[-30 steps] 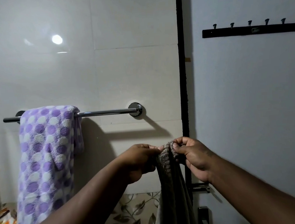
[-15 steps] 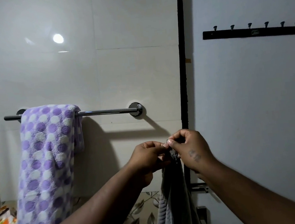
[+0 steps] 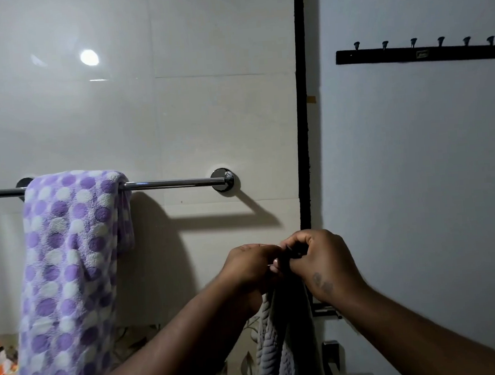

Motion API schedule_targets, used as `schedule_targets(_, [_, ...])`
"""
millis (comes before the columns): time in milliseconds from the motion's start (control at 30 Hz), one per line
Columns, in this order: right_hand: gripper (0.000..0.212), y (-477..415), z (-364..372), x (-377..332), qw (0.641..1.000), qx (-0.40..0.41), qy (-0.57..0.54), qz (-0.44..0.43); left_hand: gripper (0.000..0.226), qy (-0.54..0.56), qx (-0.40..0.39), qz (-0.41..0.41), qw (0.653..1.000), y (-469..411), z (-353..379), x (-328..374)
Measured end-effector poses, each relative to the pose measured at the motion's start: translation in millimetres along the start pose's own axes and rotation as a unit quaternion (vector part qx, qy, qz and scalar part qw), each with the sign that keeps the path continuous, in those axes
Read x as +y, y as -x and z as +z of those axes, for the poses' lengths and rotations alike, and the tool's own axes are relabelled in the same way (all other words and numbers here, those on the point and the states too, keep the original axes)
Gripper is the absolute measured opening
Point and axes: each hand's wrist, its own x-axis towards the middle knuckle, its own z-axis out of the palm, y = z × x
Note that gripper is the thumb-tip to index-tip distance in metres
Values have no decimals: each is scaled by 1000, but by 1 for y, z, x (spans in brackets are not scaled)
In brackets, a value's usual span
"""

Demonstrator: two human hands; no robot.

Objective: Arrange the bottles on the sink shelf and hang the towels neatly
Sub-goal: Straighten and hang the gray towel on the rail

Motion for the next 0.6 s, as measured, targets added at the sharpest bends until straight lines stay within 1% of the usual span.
schedule_targets(67, [17, 3, 1, 1, 1000, 12, -3, -11, 8, 3, -5, -1, 1000, 1, 2, -4])
schedule_targets(133, [26, 5, 0, 0, 999, 13, 12, -29, 8, -2, -15, 11, 1000, 1, 1, -7])
schedule_targets(233, [17, -1, -4, 1, 998, 2, 42, -37, 12, -22, -29, 49, 998, 1, -4, -8])
schedule_targets(333, [18, -8, -15, 0, 997, -30, 62, -44, 20, -80, -43, 109, 990, 4, -10, -9])
schedule_targets(367, [17, -11, -18, -1, 997, -34, 59, -43, 21, -109, -35, 144, 983, 4, -11, -10])
schedule_targets(400, [16, -14, -21, -3, 997, -39, 53, -35, 19, -157, -12, 189, 969, 3, -13, -10])
schedule_targets(433, [15, -16, -24, -6, 997, -51, 45, -22, 15, -214, 11, 235, 948, 2, -14, -8])
schedule_targets(467, [15, -17, -27, -9, 997, -69, 32, -10, 14, -255, 12, 269, 929, 1, -14, -5])
schedule_targets(500, [16, -19, -28, -11, 996, -87, 13, 0, 14, -264, -15, 277, 924, 1, -15, -1])
schedule_targets(567, [21, -23, -33, -15, 993, -110, -31, 17, 10, -203, -97, 251, 941, 0, -14, 6])
schedule_targets(600, [22, -25, -35, -17, 991, -119, -49, 28, 10, -175, -126, 237, 947, 0, -15, 10])
